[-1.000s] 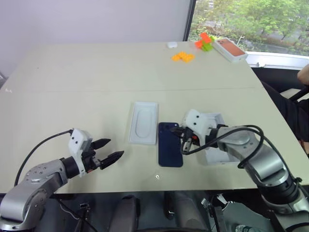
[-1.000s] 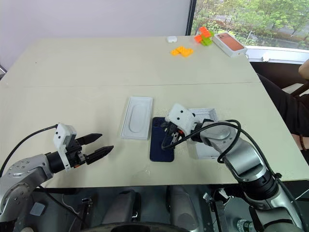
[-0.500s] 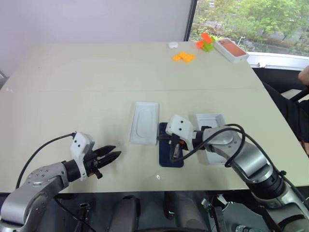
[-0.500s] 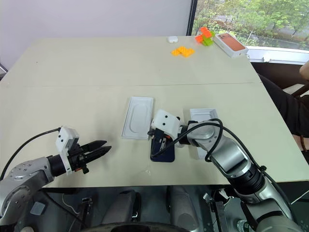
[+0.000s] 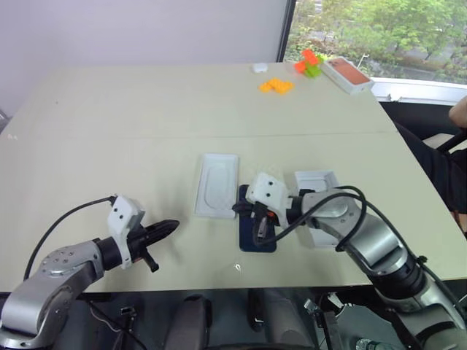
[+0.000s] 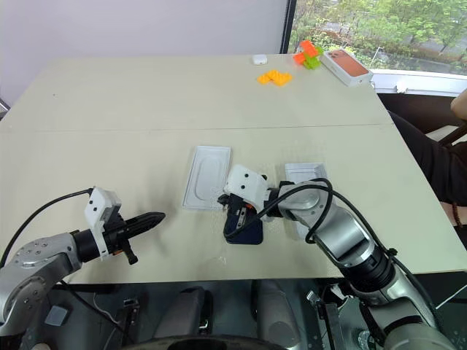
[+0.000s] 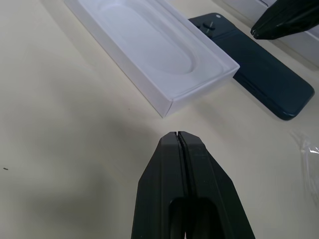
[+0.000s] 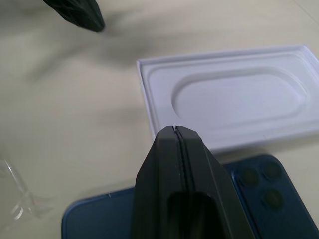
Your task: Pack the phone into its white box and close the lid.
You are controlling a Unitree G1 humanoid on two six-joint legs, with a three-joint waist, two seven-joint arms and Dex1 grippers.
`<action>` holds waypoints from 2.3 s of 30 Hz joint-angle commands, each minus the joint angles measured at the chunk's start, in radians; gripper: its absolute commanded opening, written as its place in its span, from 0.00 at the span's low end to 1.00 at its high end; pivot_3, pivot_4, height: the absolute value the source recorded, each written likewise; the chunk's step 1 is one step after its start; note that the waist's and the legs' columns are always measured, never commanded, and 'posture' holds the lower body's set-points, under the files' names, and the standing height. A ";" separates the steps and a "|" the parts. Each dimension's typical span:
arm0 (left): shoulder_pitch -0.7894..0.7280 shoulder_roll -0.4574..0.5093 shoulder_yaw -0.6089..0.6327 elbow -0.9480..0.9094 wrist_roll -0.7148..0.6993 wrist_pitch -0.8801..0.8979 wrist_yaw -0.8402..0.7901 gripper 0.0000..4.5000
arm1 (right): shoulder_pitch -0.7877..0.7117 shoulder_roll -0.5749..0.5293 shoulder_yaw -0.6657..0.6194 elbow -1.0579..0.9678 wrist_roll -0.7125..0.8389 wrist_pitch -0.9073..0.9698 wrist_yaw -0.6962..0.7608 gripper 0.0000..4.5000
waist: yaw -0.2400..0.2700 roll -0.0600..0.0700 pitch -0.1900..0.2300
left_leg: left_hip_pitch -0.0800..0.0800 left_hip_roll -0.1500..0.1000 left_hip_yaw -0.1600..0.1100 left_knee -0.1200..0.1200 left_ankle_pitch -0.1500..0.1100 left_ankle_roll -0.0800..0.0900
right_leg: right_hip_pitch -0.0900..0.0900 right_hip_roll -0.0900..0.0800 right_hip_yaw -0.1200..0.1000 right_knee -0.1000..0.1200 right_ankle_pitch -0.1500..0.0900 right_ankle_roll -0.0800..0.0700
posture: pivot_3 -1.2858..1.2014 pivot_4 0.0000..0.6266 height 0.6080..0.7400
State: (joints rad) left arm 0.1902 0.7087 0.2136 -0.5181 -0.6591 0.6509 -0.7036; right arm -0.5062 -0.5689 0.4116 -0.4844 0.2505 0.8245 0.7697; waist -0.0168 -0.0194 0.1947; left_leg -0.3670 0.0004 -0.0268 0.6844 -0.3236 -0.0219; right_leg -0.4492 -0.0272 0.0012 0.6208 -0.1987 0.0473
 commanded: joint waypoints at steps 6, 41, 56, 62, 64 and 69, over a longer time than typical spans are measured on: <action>0.002 0.023 0.032 0.010 0.026 -0.024 -0.021 0.00 | -0.093 0.043 0.113 0.061 -0.064 -0.043 0.029 0.63 | 0.002 0.000 0.000 | 0.000 0.000 0.000 0.000 0.000 0.000 | 0.000 0.000 0.000 0.000 0.000 0.000 | 0.52 0.24 1.00; -0.010 0.001 0.029 0.017 0.039 -0.031 -0.010 0.00 | -0.157 0.080 0.032 0.204 -0.197 -0.312 0.076 0.00 | 0.001 0.000 0.000 | 0.001 0.000 0.000 0.000 0.000 0.000 | 0.000 -0.001 0.000 0.000 0.000 0.000 | 0.52 0.24 1.00; -0.048 -0.034 -0.006 0.033 0.062 -0.038 -0.014 0.00 | -0.239 0.067 -0.034 0.621 -0.238 -0.591 0.172 0.00 | -0.002 0.000 0.000 | 0.008 0.000 0.001 -0.001 0.000 0.000 | 0.006 -0.001 0.000 -0.001 0.000 0.000 | 0.52 0.24 1.00; -0.043 -0.042 -0.005 0.029 0.067 -0.039 -0.016 0.00 | -0.276 0.117 -0.025 0.686 -0.240 -0.633 0.207 0.00 | -0.001 0.000 0.000 | 0.009 0.001 0.001 -0.001 0.000 0.000 | 0.007 -0.001 0.001 0.000 0.000 0.000 | 0.52 0.24 1.00; -0.047 -0.043 -0.007 0.031 0.066 -0.039 -0.016 0.00 | -0.291 0.140 -0.020 0.717 -0.245 -0.643 0.212 0.00 | -0.003 0.000 0.000 | 0.010 0.001 0.001 -0.001 0.000 0.000 | 0.007 -0.001 0.001 0.000 0.000 0.000 | 0.52 0.24 1.00; -0.054 -0.043 -0.014 0.035 0.067 -0.041 -0.017 0.00 | -0.326 0.195 -0.005 0.827 -0.270 -0.694 0.223 0.00 | 0.000 0.000 0.000 | 0.010 0.001 0.001 -0.001 0.000 0.000 | 0.007 -0.001 0.001 0.000 0.000 0.000 | 0.52 0.24 1.00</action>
State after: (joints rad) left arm 0.1432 0.6644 0.2001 -0.4721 -0.5974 0.6261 -0.7164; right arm -0.8035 -0.3897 0.4149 0.3261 -0.0135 0.1615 0.9922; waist -0.0173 -0.0192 0.1949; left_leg -0.3575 0.0015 -0.0256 0.6832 -0.3236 -0.0220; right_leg -0.4417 -0.0286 0.0019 0.6207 -0.1984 0.0470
